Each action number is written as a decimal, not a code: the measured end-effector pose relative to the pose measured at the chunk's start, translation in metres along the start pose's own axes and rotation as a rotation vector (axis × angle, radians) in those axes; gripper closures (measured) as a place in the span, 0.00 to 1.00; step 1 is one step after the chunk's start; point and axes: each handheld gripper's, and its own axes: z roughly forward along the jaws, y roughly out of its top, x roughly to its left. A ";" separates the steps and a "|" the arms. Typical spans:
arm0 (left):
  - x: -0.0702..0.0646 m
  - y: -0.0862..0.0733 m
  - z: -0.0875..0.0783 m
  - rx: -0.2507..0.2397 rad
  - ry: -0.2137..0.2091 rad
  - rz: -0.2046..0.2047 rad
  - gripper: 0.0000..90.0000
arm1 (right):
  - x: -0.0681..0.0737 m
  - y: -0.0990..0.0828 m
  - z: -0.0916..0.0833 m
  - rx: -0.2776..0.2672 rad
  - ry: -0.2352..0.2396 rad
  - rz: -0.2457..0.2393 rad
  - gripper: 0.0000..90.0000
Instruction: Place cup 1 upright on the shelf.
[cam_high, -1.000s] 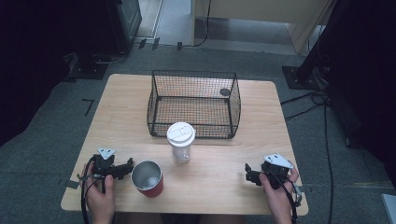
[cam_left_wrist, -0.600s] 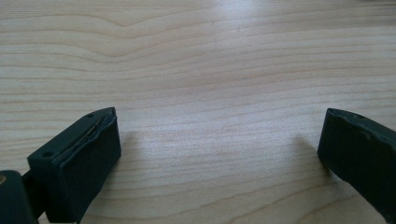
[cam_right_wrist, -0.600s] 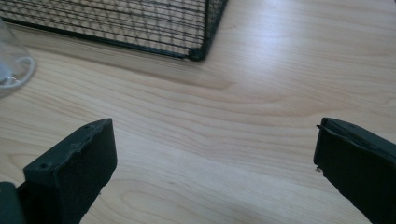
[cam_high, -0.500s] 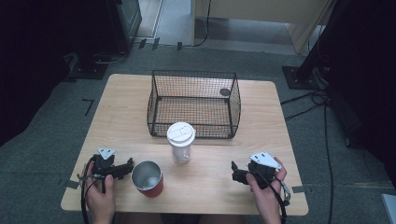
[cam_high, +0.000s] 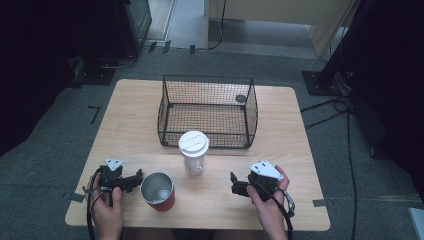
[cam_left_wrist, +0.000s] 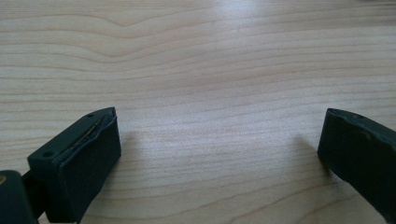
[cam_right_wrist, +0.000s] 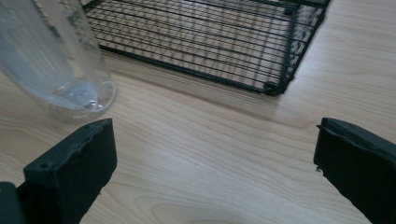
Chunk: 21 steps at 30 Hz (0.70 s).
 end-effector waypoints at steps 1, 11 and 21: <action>0.000 0.000 0.000 0.000 0.000 0.000 0.00 | 0.003 0.001 0.001 -0.001 0.009 -0.001 0.00; 0.000 0.000 0.000 0.001 0.000 0.001 0.00 | 0.027 0.007 0.010 -0.021 0.069 -0.011 0.00; 0.000 0.000 0.000 0.001 0.000 0.001 0.00 | 0.053 0.019 0.017 -0.040 0.129 -0.036 0.00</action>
